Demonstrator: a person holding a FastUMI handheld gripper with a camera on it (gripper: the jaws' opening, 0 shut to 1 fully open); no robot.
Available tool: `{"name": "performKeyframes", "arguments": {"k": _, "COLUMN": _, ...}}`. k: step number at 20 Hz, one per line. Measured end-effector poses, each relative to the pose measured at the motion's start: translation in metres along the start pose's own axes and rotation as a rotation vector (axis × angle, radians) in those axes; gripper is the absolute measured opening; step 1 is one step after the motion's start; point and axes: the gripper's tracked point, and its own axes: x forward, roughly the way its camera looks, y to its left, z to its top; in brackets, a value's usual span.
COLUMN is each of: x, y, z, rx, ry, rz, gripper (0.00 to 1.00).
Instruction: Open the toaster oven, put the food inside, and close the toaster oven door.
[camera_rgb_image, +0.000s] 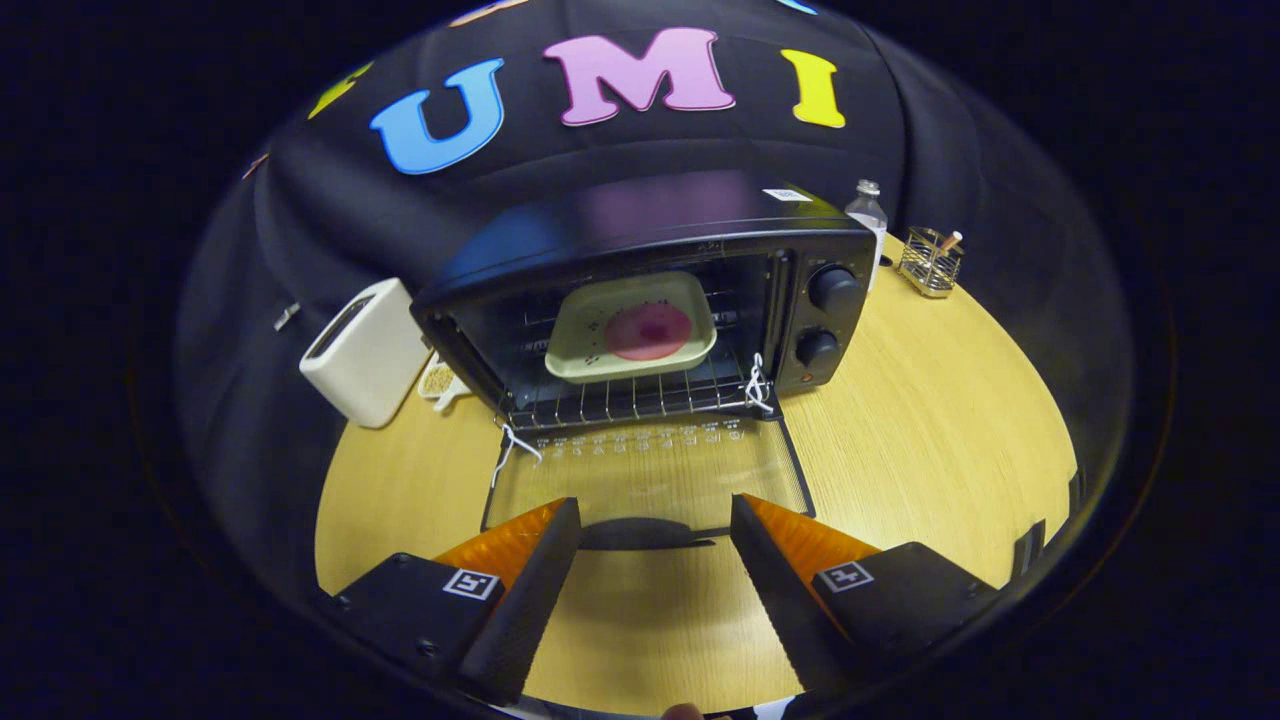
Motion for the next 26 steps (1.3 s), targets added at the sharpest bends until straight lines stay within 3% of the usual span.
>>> {"name": "performKeyframes", "arguments": {"k": 14, "x": 0.054, "y": -0.005, "z": -0.079, "rx": -0.108, "ry": 0.208, "rz": -0.077, "gripper": 1.00}}
{"name": "performKeyframes", "arguments": {"k": 26, "x": 0.070, "y": -0.012, "z": -0.068, "rx": -0.078, "ry": 0.168, "rz": -0.132, "gripper": 1.00}}
